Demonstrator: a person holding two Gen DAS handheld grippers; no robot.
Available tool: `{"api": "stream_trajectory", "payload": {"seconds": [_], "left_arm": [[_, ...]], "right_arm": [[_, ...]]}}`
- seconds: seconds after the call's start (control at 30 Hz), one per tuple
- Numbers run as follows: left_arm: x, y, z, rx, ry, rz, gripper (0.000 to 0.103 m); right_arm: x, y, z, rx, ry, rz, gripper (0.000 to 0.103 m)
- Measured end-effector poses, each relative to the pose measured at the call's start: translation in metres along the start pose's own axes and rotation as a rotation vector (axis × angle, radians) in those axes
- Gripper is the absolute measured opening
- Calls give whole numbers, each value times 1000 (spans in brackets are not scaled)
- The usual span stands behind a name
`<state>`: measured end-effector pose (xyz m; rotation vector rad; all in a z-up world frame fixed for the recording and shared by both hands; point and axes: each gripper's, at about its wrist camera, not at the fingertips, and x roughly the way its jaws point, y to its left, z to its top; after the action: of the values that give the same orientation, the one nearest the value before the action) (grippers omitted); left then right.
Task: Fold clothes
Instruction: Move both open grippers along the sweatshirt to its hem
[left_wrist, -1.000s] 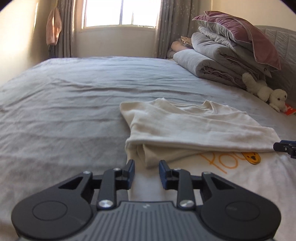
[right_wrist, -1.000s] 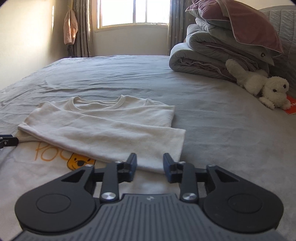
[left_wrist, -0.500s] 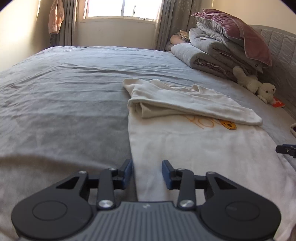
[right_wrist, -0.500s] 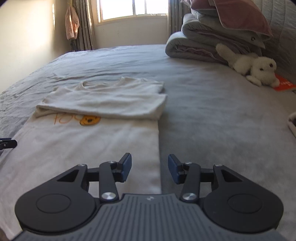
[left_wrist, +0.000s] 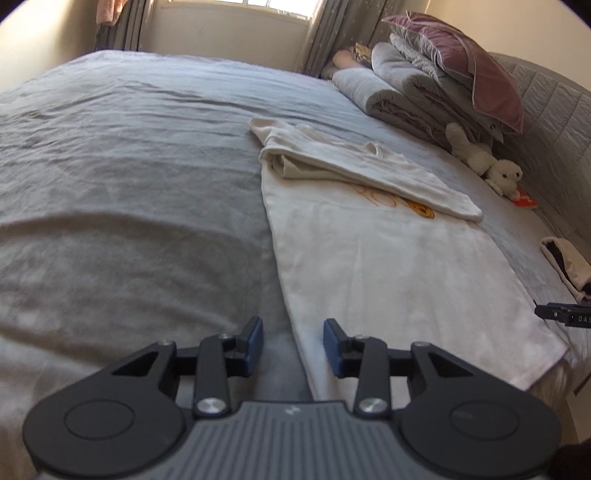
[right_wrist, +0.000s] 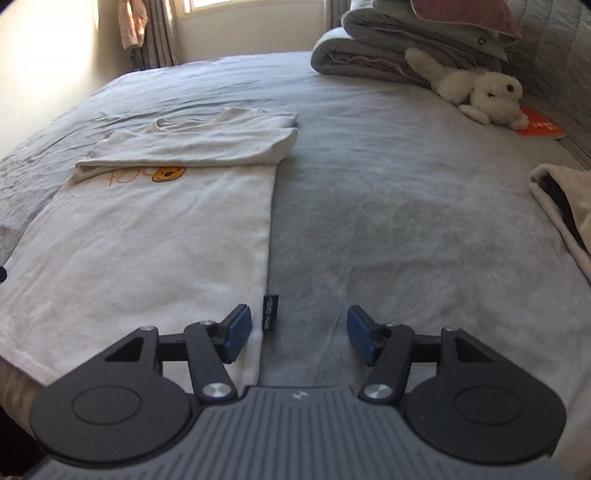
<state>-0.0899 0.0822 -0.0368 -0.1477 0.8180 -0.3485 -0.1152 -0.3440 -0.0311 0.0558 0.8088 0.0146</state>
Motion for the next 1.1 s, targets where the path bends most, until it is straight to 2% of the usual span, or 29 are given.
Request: {"api": "stream_trajectory", "payload": {"seconds": [0.17, 0.27, 0.37, 0.5, 0.67, 0.97, 1.1], "left_arm": [[-6, 6, 1, -8, 80, -27, 37], [-9, 8, 3, 14, 140, -47, 37], [-11, 8, 6, 65, 186, -67, 37], [-15, 13, 7, 81, 215, -95, 38], [-18, 23, 9, -1, 239, -186, 42], [-11, 32, 1, -142, 272, -366, 41], [-8, 31, -4, -165, 282, -404, 41]], "right_arm": [[-14, 1, -14, 31, 41, -7, 64], [-22, -2, -20, 99, 61, -7, 67], [-30, -1, -22, 153, 47, -24, 67], [-30, 0, -16, 168, 42, -27, 67], [-26, -3, -10, 202, 62, 41, 67], [-22, 2, -16, 155, 98, 170, 67], [-24, -7, -20, 199, 101, 211, 58]]}}
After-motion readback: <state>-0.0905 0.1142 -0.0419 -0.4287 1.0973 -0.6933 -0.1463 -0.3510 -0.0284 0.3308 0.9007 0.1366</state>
